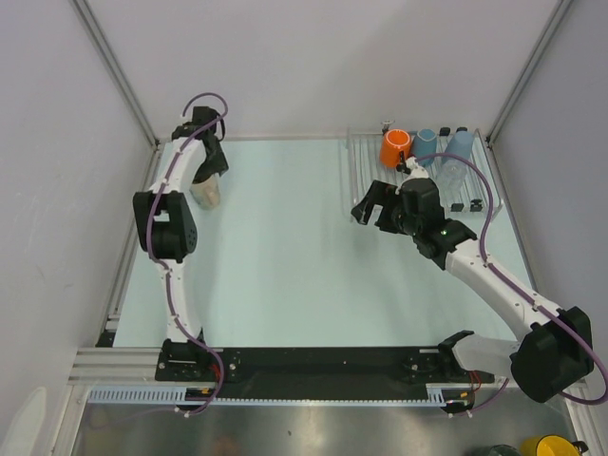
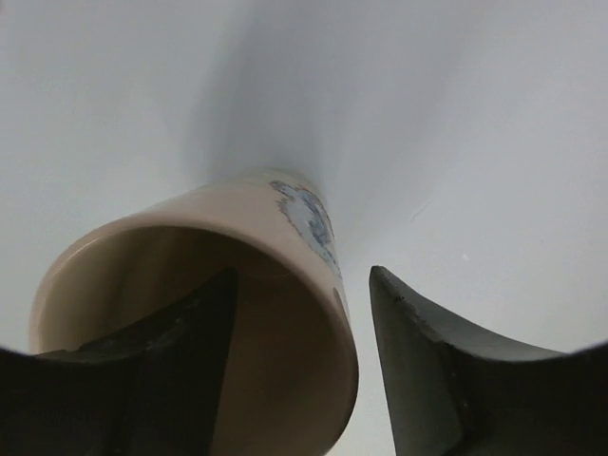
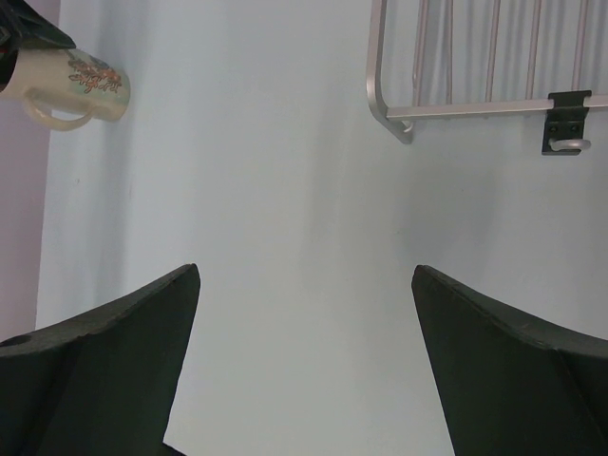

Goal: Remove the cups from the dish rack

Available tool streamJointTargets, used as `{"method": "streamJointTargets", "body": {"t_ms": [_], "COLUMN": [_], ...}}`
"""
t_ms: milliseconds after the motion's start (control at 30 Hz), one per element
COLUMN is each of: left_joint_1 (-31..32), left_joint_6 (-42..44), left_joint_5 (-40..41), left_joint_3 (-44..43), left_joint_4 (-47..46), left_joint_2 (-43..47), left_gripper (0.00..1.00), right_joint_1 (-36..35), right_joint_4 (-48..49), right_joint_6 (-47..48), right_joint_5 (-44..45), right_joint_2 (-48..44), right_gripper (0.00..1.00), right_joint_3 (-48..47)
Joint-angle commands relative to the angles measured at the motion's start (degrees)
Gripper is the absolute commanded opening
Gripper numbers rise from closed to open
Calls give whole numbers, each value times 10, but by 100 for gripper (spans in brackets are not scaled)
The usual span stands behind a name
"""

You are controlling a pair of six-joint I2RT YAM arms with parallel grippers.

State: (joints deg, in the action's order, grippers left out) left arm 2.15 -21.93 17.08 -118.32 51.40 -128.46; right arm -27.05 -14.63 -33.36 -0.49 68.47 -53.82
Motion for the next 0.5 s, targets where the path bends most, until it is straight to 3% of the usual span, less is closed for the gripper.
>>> {"method": "streamJointTargets", "body": {"t_ms": [0, 200, 367, 467], "left_joint_1": [-4, 12, 72, 135], "left_joint_6": [-2, -14, -22, -22], "left_joint_5": [27, 16, 19, 22], "left_joint_3": [-40, -55, -46, 22], "left_joint_4": [-7, -8, -19, -57], "left_joint_2": [85, 151, 225, 290], "left_gripper": [67, 69, 70, 72], "right_joint_1": [-4, -9, -10, -10], "right_joint_4": [22, 10, -54, -85], "right_joint_6": [1, 2, 13, 23], "right_joint_5": [-14, 19, 140, 237], "right_joint_2": [2, -4, 6, 19], "right_gripper": [100, 100, 100, 100], "right_joint_3": [-22, -28, -62, -84]}}
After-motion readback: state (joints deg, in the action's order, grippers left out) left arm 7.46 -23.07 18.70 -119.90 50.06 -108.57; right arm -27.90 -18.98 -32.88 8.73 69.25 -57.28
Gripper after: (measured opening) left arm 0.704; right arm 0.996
